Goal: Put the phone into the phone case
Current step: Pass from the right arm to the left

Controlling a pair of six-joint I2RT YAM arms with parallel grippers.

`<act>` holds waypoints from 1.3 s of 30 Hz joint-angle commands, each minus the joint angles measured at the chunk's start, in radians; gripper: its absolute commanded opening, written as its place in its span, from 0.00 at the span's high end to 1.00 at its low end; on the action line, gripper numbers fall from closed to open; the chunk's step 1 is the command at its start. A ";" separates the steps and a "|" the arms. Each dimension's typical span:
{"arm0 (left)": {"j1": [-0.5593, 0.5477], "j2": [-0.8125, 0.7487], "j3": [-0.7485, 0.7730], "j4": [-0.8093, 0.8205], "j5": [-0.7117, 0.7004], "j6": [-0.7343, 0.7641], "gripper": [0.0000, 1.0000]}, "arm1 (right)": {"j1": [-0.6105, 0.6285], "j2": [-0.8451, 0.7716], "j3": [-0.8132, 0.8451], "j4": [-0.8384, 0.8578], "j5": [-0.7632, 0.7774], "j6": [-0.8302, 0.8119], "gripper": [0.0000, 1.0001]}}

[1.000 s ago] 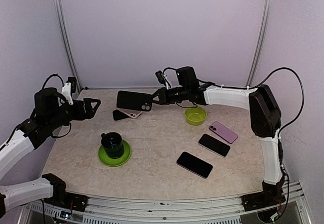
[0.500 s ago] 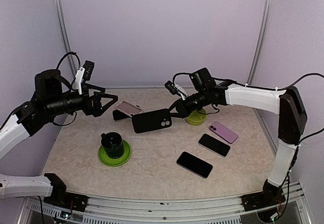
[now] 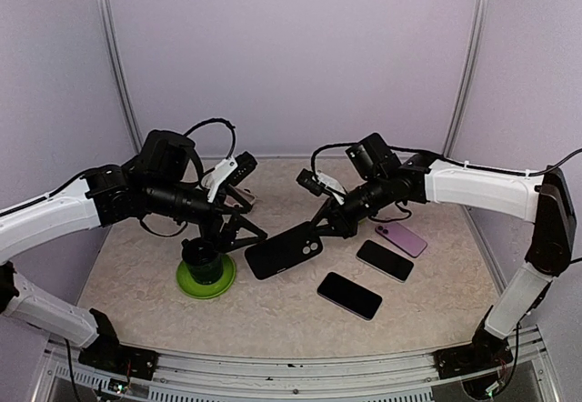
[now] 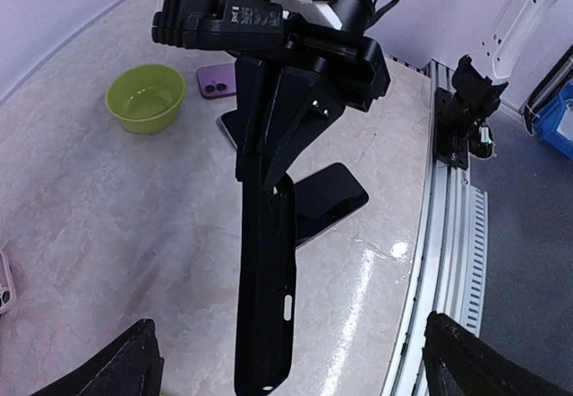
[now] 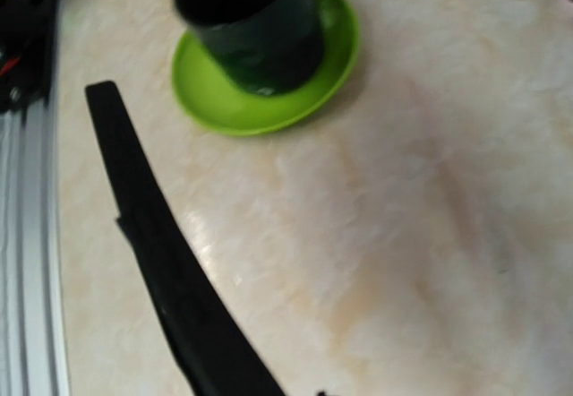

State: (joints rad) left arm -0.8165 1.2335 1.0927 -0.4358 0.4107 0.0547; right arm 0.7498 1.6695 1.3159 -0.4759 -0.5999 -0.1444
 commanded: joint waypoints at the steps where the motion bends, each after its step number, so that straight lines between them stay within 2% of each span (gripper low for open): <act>1: -0.034 0.082 0.055 -0.065 0.038 0.064 0.01 | 0.025 -0.063 -0.035 -0.044 0.024 -0.055 0.95; 6: -0.035 0.161 0.077 -0.105 0.067 0.089 0.02 | 0.043 -0.111 -0.073 -0.042 0.022 -0.074 0.95; 12: -0.047 0.235 0.112 -0.132 0.112 0.099 0.10 | 0.060 -0.140 -0.086 -0.046 0.021 -0.093 0.94; 16: -0.053 0.267 0.116 -0.140 0.139 0.100 0.11 | 0.065 -0.143 -0.084 -0.048 0.030 -0.097 0.94; 33: -0.069 0.332 0.124 -0.146 0.181 0.105 0.85 | 0.067 -0.143 -0.077 -0.045 0.036 -0.105 0.94; 36: -0.068 0.334 0.122 -0.139 0.173 0.099 0.94 | 0.068 -0.144 -0.077 -0.040 0.039 -0.103 0.94; 39: -0.069 0.331 0.116 -0.119 0.163 0.087 0.97 | 0.067 -0.151 -0.078 -0.030 0.049 -0.090 0.92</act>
State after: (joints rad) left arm -0.8768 1.5581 1.1851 -0.5762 0.5591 0.1440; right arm 0.8070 1.5543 1.2396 -0.5301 -0.5632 -0.2420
